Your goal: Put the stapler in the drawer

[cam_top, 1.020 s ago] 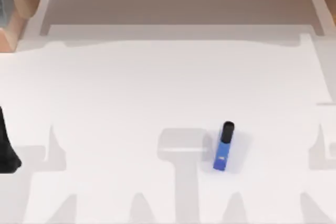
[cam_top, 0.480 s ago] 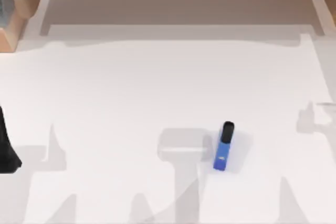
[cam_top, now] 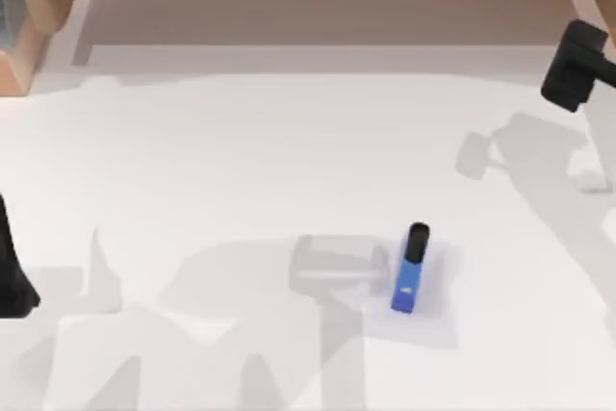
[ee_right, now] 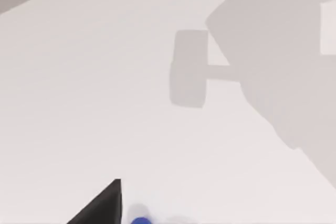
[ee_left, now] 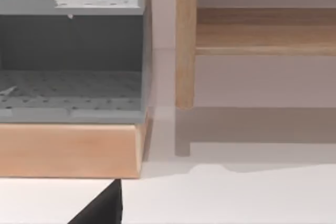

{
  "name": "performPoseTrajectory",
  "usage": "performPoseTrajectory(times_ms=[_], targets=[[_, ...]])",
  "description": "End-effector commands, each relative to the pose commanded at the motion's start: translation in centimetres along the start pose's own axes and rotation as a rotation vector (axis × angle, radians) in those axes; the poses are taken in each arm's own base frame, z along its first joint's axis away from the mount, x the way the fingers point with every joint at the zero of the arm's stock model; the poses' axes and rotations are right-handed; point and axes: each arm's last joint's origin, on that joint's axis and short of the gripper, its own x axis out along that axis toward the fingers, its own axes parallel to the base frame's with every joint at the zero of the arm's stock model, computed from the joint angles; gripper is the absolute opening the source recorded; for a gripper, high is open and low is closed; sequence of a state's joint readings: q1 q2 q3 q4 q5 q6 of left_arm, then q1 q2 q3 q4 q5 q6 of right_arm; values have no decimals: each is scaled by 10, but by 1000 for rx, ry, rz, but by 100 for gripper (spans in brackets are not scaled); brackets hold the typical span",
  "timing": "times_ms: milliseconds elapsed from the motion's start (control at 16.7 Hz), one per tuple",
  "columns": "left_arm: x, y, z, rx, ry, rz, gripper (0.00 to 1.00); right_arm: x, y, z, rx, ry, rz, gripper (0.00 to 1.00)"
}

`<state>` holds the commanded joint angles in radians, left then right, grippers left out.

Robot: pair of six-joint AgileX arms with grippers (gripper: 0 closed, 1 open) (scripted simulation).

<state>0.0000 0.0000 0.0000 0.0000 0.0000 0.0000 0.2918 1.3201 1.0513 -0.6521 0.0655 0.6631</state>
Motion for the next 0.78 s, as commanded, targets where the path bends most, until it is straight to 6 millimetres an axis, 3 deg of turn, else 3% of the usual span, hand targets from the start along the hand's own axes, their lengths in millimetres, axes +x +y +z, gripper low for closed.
performPoseTrajectory(times_ms=[180, 420, 600, 780], targets=[[0, 0, 0, 0, 0, 0, 100, 44, 45, -7, -9, 211, -78, 100], [0, 0, 0, 0, 0, 0, 100, 97, 93, -41, -53, 433, -209, 100], [0, 0, 0, 0, 0, 0, 100, 123, 112, -68, -89, 534, -291, 100], [0, 0, 0, 0, 0, 0, 100, 131, 119, -80, -106, 568, -322, 100]])
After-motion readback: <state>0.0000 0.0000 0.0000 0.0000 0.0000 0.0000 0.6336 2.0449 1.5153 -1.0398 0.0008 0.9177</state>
